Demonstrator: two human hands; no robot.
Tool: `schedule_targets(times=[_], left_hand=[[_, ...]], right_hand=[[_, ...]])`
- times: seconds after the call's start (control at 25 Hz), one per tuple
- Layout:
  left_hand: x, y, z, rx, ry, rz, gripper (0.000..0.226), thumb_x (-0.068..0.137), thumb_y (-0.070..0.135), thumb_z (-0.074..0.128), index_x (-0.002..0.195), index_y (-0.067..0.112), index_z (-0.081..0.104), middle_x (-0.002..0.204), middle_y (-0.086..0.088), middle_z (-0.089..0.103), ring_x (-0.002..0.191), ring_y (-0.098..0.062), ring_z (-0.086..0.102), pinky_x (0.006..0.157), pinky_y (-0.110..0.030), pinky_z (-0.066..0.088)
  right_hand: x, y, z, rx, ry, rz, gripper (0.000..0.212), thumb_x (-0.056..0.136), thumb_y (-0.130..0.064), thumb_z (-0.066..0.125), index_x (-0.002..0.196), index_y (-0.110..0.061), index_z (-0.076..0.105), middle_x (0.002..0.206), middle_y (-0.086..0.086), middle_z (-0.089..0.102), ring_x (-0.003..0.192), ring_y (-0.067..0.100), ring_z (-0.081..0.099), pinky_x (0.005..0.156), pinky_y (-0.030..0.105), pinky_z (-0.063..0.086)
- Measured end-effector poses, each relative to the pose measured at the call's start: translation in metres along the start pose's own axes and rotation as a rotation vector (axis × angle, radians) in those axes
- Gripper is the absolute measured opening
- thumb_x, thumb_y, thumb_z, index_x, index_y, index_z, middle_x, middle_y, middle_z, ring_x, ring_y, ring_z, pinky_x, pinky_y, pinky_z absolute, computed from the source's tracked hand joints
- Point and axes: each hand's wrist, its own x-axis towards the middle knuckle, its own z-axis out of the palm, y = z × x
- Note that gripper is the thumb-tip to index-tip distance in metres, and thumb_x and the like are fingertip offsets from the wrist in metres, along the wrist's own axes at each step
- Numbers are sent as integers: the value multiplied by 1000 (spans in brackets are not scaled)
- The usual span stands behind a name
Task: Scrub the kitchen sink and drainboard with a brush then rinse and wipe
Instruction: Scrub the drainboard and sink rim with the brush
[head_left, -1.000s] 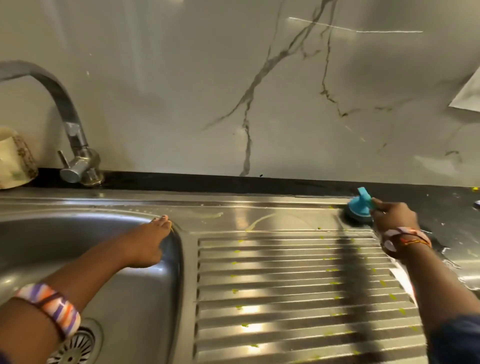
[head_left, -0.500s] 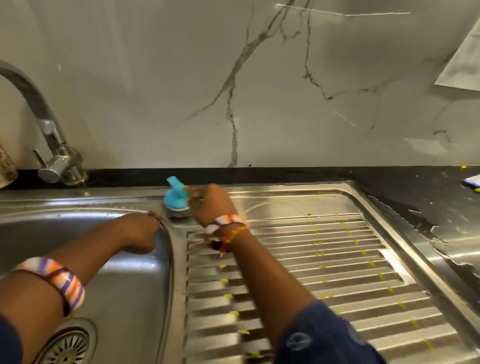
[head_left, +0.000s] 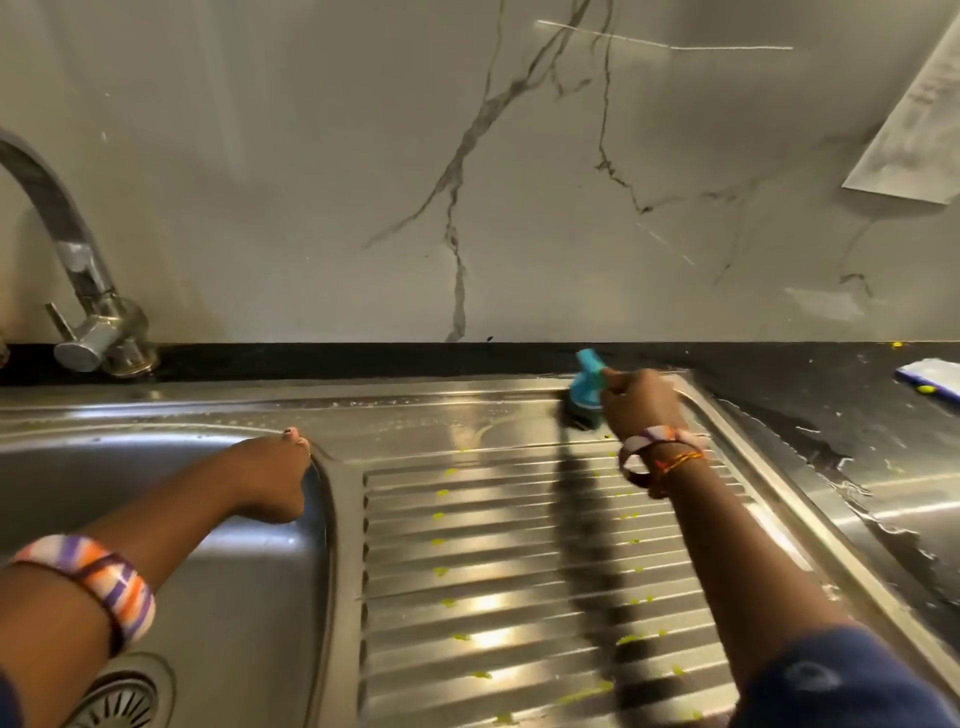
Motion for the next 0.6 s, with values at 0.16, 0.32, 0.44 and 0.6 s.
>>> schedule_targets(times=[0.16, 0.32, 0.44, 0.6], left_hand=[[5, 2, -6, 19, -40, -1, 34, 80, 14, 57, 113, 10, 57, 110, -5, 59, 94, -13, 59, 71, -18, 47], [3, 2, -7, 7, -56, 6, 32, 79, 12, 56, 111, 9, 58, 107, -5, 57, 85, -11, 53, 57, -12, 37], [3, 4, -6, 23, -35, 4, 32, 81, 11, 54, 112, 9, 58, 112, -7, 58, 92, -14, 58, 62, -15, 40], [6, -1, 0, -2, 18, 43, 33, 83, 12, 53, 115, 10, 56, 116, -7, 58, 102, -16, 59, 78, -19, 46]], right_hand=[[-22, -33, 30, -27, -175, -301, 36, 96, -20, 47, 130, -17, 54, 103, 15, 67, 77, 19, 58, 69, 24, 43], [10, 2, -7, -188, -110, -138, 32, 95, -17, 46, 125, -12, 59, 108, 17, 66, 96, 29, 62, 84, 35, 47], [25, 51, -40, -254, 28, 109, 30, 94, -17, 48, 120, -6, 60, 110, 22, 63, 99, 35, 61, 84, 37, 47], [18, 48, -36, -136, 90, 179, 32, 96, -17, 44, 121, -3, 60, 113, 24, 62, 104, 36, 60, 82, 34, 45]])
